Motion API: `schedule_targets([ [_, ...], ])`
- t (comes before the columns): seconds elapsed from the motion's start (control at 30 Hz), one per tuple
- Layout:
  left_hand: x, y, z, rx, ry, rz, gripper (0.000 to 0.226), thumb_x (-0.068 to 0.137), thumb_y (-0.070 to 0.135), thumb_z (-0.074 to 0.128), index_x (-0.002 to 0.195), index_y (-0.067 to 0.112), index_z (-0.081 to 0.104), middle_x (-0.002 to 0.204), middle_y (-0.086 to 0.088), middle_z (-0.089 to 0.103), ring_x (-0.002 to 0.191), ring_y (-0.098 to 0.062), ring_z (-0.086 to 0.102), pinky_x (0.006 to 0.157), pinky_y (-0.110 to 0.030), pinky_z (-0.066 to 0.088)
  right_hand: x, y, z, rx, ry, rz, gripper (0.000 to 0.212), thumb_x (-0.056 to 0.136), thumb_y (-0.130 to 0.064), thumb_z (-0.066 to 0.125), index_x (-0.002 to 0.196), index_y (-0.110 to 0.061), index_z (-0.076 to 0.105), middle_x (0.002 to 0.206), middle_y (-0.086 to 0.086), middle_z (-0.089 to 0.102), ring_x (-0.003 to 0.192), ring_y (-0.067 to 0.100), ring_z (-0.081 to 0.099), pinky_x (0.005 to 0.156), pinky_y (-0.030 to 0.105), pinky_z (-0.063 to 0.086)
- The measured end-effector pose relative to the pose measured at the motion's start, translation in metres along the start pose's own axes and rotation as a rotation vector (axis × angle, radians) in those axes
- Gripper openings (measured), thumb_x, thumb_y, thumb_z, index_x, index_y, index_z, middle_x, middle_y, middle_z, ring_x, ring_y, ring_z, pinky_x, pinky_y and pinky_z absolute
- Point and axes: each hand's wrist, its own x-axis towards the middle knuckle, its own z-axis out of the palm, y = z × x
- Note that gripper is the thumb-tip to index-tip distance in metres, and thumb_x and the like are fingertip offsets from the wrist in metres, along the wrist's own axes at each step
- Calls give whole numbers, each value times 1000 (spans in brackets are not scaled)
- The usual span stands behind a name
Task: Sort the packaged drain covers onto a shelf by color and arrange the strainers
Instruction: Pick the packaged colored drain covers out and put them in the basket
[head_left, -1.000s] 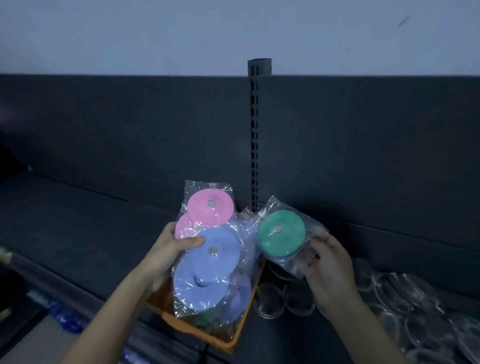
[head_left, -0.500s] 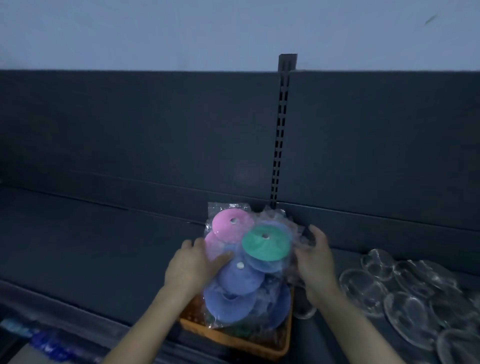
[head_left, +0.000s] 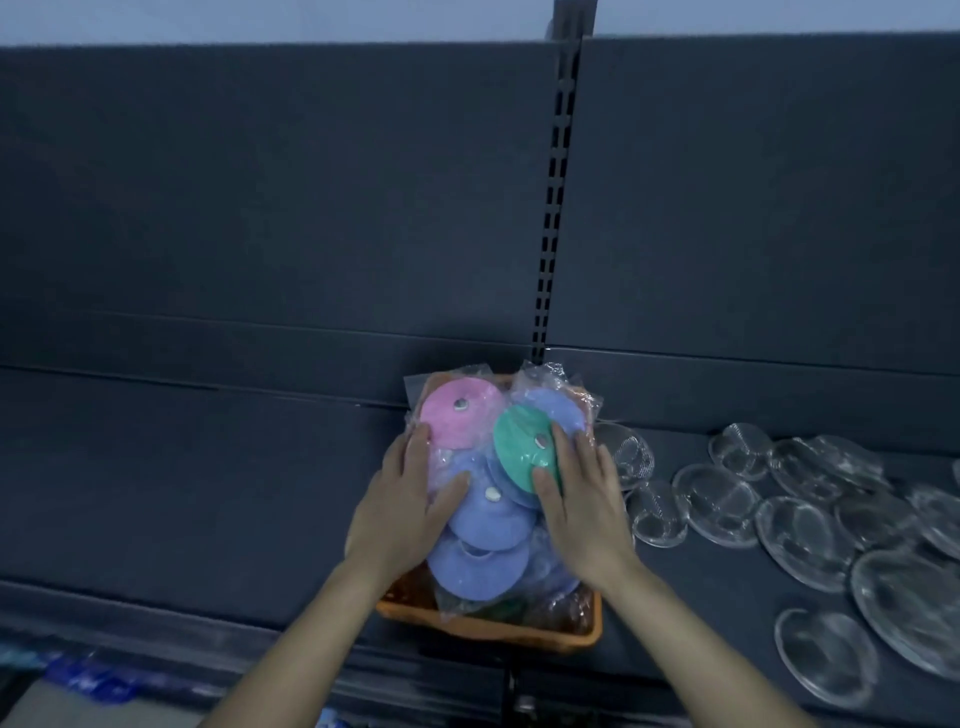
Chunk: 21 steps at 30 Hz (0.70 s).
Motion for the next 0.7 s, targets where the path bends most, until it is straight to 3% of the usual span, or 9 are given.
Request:
schedule_targets([
  [0.1, 1, -2, -5, -93, -20, -17, 78, 88, 59, 47, 150, 30, 11, 154, 3, 19, 135, -20, 35, 100, -38, 42, -4, -9, -11, 167, -31, 33, 65, 91, -62, 13, 149, -34, 6, 159, -4, 1, 145, 16, -8, 118, 34, 1],
  [0.2, 3, 3, -19, -403, -32, 22, 61, 85, 49, 60, 139, 42, 32, 137, 27, 43, 123, 3, 46, 96, -22, 44, -11, -18, -25, 380, 36, 61, 59, 97, -42, 39, 149, -27, 17, 158, -7, 4, 145, 11, 2, 114, 24, 6],
  [0.27, 2, 7, -29, -605, -44, 6, 40, 89, 28, 62, 120, 45, 43, 114, 32, 57, 104, 18, 53, 82, -5, 44, -15, -21, -33, 534, 64, 99, 62, 95, -40, 47, 149, -31, 19, 156, -10, 13, 143, 7, 10, 115, 27, 12],
  [0.33, 1, 4, -32, -699, -35, -82, 38, 89, 24, 63, 116, 41, 43, 111, 30, 52, 95, 19, 54, 75, -2, 43, -17, -24, -40, 708, 99, 176, 59, 91, -43, 53, 144, -37, 27, 147, -15, 31, 135, 4, 31, 113, 33, 25],
  [0.4, 1, -4, -31, -773, -43, -218, 57, 87, 35, 64, 137, 30, 37, 126, 16, 50, 108, 2, 54, 87, -13, 42, -16, -27, -43, 930, 107, 293, 52, 89, -39, 58, 136, -33, 37, 132, -17, 43, 118, 1, 47, 105, 31, 35],
  [0.43, 2, -6, -30, -836, -75, -278, 65, 86, 38, 65, 141, 21, 36, 131, 8, 50, 113, -9, 55, 92, -23, 44, -15, -27, -42, 1019, 98, 345, 59, 88, -38, 60, 140, -26, 34, 131, -15, 44, 116, 5, 49, 104, 33, 37],
  [0.53, 5, -11, -27, -1113, -209, -374, 61, 79, 41, 72, 124, 4, 56, 118, -14, 66, 105, -31, 65, 96, -46, 49, -11, -26, -40, 1153, 53, 454, 73, 86, -38, 63, 145, -17, 26, 135, -2, 45, 120, 18, 50, 106, 42, 39],
  [0.7, 11, -16, -24, -1197, -216, -387, 59, 75, 35, 76, 121, 5, 56, 109, -15, 70, 100, -32, 67, 93, -50, 51, -9, -21, -31, 1183, 29, 473, 71, 77, -43, 71, 136, -18, 38, 123, -3, 59, 109, 20, 61, 99, 46, 46],
])
